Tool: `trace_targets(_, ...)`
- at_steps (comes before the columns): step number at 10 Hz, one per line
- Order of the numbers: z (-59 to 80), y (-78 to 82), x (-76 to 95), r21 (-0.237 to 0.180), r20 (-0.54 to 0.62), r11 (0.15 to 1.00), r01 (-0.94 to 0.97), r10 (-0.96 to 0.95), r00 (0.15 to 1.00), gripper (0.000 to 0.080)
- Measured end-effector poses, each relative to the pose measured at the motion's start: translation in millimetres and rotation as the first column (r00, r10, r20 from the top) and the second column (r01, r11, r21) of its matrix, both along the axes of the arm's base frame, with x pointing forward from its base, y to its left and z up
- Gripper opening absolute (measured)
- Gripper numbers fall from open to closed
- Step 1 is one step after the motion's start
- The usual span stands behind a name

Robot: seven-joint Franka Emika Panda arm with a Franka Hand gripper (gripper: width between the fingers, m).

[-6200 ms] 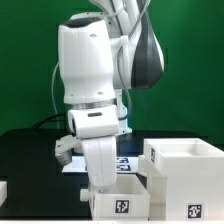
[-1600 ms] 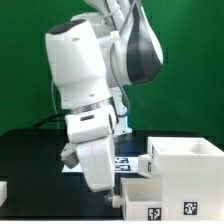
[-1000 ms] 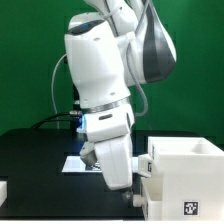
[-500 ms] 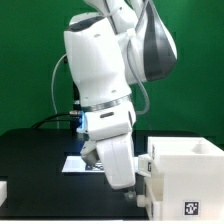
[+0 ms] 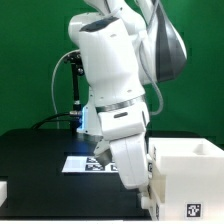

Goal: Assemble drawer

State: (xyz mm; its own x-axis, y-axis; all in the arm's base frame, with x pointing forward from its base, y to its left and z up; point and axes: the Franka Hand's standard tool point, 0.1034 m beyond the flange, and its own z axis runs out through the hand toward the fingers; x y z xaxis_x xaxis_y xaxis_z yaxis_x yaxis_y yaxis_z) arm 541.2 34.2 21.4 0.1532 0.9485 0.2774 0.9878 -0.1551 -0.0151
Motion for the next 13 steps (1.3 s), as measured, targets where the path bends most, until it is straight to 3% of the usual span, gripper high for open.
trace_targets(2, -1.6, -6.9, -1.0, -0.001, -0.004, 1.0, 0.008, -0.008, 1.0, 0.0649)
trace_targets(7, 0.5, -45.2, -5.9, -0.015, -0.005, 0.997, 0.071, -0.071, 0.997, 0.0649)
trace_targets(13, 1.0, -50.3, -5.9, -0.028, 0.017, 0.995, 0.099, -0.098, 0.995, 0.0649)
